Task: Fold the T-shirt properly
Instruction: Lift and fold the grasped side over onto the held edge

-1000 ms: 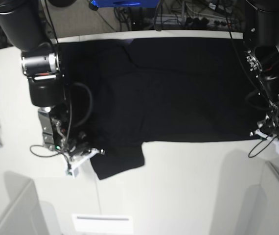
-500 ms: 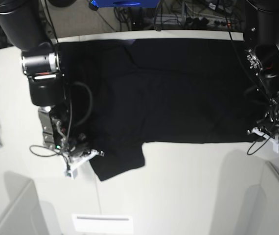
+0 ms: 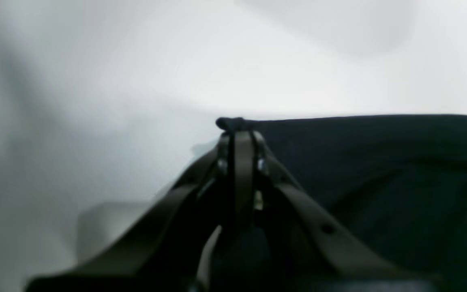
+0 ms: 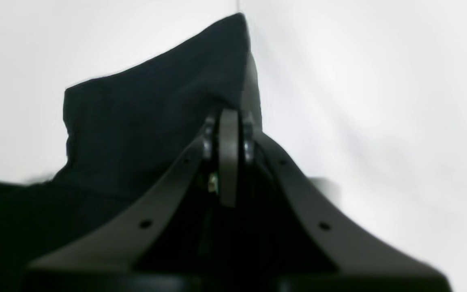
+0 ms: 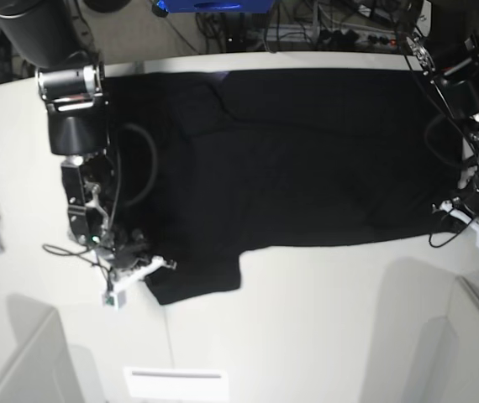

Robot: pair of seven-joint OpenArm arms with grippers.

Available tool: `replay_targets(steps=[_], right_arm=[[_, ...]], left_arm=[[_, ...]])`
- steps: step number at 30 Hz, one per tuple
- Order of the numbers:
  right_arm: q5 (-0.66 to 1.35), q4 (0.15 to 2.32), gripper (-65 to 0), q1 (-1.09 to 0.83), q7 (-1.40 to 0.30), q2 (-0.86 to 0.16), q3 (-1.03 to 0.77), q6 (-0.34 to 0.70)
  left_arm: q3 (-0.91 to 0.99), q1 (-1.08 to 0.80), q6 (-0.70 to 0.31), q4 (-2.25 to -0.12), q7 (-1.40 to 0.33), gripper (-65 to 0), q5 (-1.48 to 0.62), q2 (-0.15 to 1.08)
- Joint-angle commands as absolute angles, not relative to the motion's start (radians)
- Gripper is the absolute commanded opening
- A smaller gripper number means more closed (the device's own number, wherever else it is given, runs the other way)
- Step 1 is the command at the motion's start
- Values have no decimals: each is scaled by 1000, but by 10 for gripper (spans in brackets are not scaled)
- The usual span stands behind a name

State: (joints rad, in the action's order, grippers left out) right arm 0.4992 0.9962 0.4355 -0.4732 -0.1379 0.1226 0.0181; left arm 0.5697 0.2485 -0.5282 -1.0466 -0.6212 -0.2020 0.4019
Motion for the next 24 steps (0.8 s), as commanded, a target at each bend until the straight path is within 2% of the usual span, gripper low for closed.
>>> replay_targets(steps=[1,13,17,24], right_arm=[[506,1023,-650,464,-461,-147,119,16],[506,1118,-650,378,-495,-177,117,15],[507,1185,-650,325,-498,-183,82,13],[507,1291,-650,272,-622,-186,-8,15]], left_arm=[[573,249,-533,-1084,-618,-650,-213,423],[582,139,-575,-1276,-684,-650,-219,418],[582,76,-575,-1320,-687,-650,-334,426],[590,-19,-570,-1400,-687,-650,-390,423]])
